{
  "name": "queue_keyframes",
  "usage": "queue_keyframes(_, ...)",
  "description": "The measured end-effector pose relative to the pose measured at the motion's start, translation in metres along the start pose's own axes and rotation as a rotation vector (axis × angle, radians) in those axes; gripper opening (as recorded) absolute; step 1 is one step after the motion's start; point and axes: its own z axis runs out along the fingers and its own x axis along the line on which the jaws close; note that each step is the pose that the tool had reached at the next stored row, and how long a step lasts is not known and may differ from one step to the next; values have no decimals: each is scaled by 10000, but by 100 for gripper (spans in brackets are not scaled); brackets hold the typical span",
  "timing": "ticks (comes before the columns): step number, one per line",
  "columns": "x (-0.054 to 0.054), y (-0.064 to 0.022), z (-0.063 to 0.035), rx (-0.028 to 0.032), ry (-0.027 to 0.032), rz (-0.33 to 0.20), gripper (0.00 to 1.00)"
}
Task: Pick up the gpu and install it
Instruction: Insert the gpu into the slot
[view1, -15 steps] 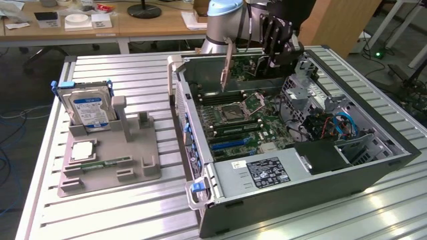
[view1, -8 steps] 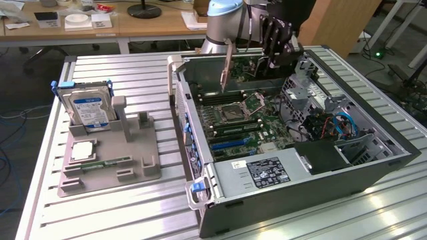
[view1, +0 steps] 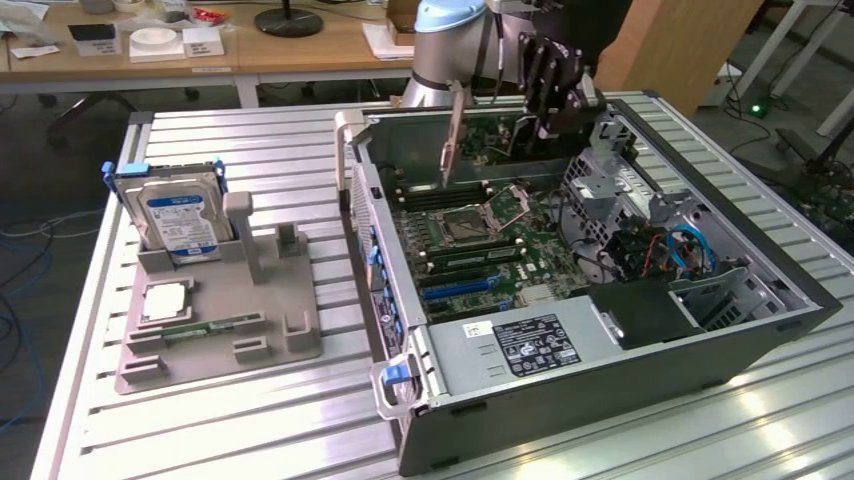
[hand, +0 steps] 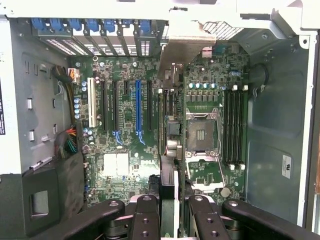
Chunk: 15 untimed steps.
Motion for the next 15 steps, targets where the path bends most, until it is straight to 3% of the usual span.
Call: queue_keyframes(15,17,12,113,-11,0,1,27)
